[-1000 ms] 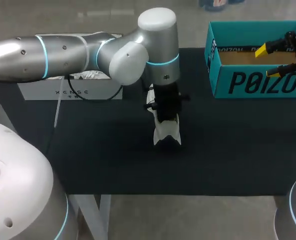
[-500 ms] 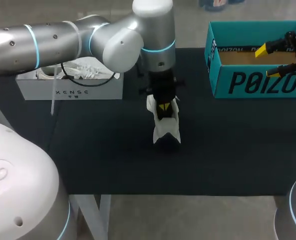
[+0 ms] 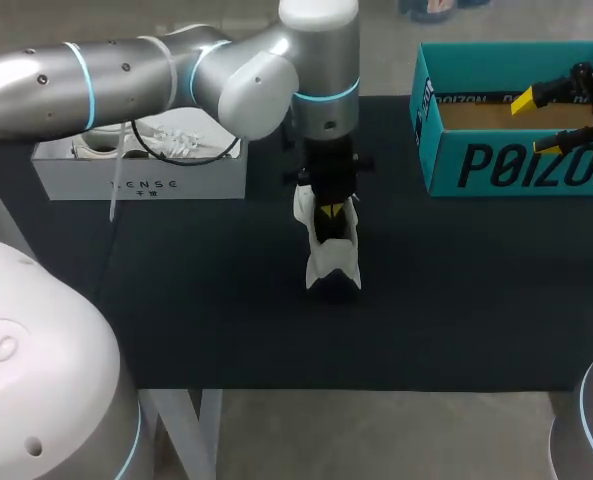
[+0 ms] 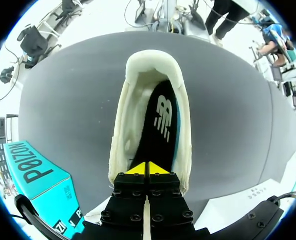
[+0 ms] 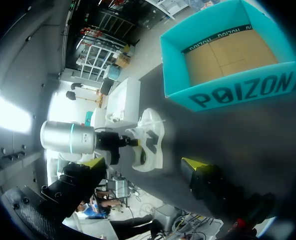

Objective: Take the shoe out of the shoebox, open the shoe tongue, remove and reinsert the insole, then place the shoe into the shoebox

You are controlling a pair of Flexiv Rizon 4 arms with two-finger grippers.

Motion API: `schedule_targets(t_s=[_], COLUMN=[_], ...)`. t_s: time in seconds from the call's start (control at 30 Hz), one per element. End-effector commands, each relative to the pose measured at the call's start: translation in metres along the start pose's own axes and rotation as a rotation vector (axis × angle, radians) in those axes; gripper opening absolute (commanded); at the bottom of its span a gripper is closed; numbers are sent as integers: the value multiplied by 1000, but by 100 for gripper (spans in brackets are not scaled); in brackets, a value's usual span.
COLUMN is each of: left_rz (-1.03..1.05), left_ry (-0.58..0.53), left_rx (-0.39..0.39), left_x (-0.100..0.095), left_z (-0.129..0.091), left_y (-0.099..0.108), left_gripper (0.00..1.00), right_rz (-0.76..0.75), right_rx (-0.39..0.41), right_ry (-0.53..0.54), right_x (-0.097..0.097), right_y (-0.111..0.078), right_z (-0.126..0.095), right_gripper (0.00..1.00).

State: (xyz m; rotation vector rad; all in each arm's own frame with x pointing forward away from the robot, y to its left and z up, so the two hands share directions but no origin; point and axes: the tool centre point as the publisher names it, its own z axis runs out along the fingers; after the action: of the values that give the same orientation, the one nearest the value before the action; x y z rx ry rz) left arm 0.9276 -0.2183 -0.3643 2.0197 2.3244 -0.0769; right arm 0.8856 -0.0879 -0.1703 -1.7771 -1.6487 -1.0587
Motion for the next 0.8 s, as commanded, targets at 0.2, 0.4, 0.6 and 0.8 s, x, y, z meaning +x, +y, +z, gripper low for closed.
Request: schedule_targets(t_s=[0.2, 0.4, 0.6, 0.8], left_rz=[-5, -6, 1, 4], left_ry=[0, -11, 3, 8], left_rx=[36, 61, 67, 61], left_x=[3, 5, 4, 4], left_z=[3, 1, -1, -7], left_y=[2, -3, -6, -8], left_gripper=[100, 100, 100, 100], right_rz=[0, 0, 0, 0], right_rx=[0, 0, 0, 0], right_ry=[-3, -3, -3, -3], right_x=[0, 0, 0, 0], right_y=[0, 0, 0, 0], right_z=[0, 0, 0, 0], right_gripper=[100, 100, 100, 100])
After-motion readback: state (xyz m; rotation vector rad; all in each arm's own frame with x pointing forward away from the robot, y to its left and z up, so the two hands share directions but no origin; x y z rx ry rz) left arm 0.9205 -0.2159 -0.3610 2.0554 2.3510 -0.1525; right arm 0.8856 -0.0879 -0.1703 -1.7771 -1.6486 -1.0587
